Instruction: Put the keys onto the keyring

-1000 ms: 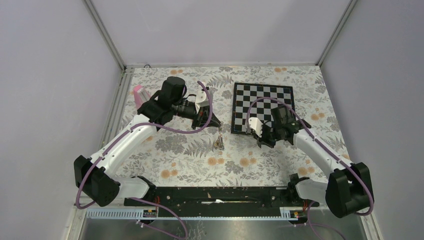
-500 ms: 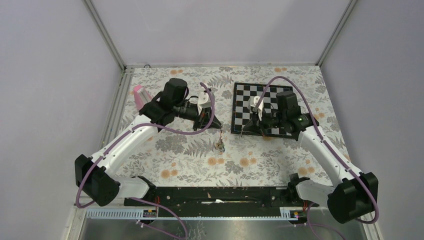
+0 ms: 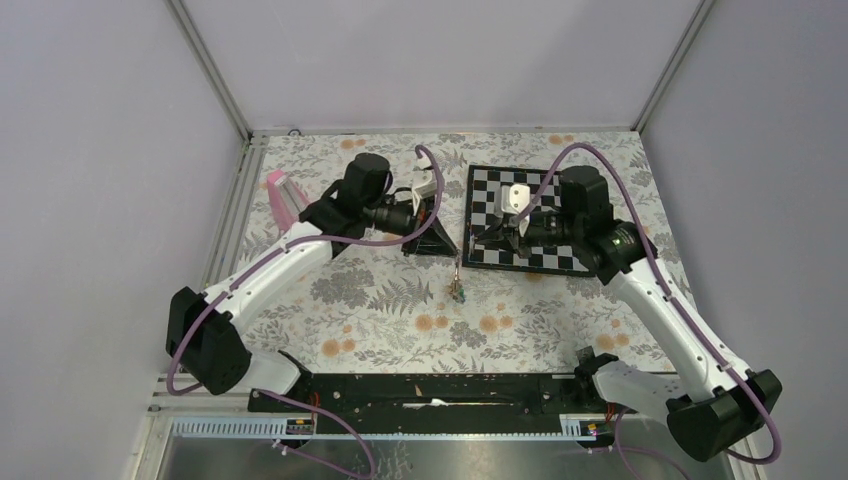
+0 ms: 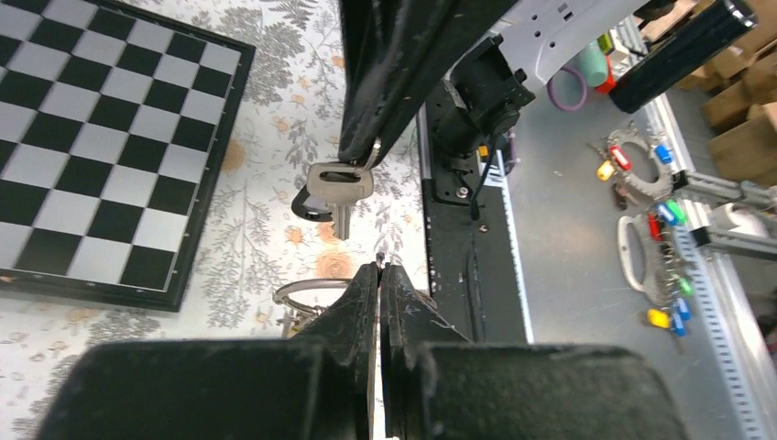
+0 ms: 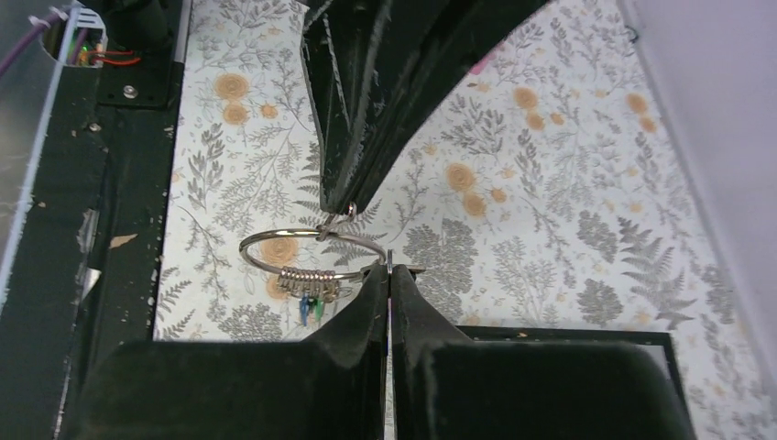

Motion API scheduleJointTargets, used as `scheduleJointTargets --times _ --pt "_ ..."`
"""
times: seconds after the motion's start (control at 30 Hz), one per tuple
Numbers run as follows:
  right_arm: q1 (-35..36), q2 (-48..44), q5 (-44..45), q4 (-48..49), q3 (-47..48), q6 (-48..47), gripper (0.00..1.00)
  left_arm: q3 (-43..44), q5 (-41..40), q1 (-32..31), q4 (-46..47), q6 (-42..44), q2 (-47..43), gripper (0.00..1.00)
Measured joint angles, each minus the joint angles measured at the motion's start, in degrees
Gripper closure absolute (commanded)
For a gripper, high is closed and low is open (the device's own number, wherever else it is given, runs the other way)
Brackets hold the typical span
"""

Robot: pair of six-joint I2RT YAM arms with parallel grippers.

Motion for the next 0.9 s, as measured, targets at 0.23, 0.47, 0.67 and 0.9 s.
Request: scheduleJointTargets --times 0.23,0.47,0.67,0.9 --pt "0.55 -4.20 3.52 -2.34 -0.17 -4.39 1.00 2.91 0.15 -0.90 4.28 -13.11 3.43 1.00" --pt "0.57 -8.41 5.38 -1.86 -4.96 -5.11 1.00 3.08 0.31 -0.94 10.86 -25.77 4.35 1.00" --pt "0.57 -8.48 5.53 -0.76 -5.22 -4.85 1.00 3.02 0.26 -0.94 16.13 -33.48 4.35 1.00" --pt "0.59 -8.48 5.53 0.48 -5.33 -4.42 1.00 1.05 0.22 -0.94 19.41 -37.03 4.35 1.00"
